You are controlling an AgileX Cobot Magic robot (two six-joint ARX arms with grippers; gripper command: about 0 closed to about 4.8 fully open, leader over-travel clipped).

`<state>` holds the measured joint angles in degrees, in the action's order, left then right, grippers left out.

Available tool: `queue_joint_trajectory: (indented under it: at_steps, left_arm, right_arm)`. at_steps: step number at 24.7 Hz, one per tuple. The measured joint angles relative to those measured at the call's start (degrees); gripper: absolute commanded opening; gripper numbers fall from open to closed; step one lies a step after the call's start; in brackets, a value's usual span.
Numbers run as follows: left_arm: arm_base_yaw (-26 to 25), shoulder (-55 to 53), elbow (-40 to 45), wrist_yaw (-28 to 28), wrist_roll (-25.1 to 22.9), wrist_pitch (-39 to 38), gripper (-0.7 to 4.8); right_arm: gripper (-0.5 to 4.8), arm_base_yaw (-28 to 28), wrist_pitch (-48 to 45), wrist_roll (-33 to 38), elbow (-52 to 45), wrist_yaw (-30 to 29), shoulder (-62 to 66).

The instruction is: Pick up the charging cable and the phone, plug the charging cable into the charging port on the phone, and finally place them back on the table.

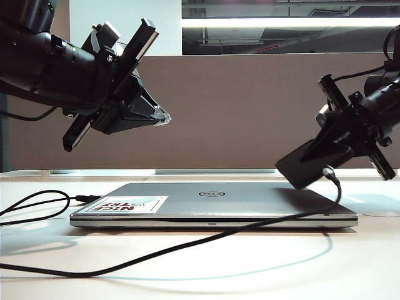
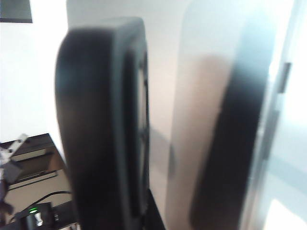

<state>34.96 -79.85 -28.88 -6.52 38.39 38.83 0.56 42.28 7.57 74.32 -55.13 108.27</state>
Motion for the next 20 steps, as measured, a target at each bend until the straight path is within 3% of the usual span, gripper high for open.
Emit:
queue_joint_trajectory:
  at_steps: [20]
  left_arm:
    - [0.0, 0.0, 0.0, 0.0, 0.0, 0.0, -0.06]
  right_arm:
    - [-0.06, 0.0, 1.1, -4.1, 0.1, 2.0, 2.6]
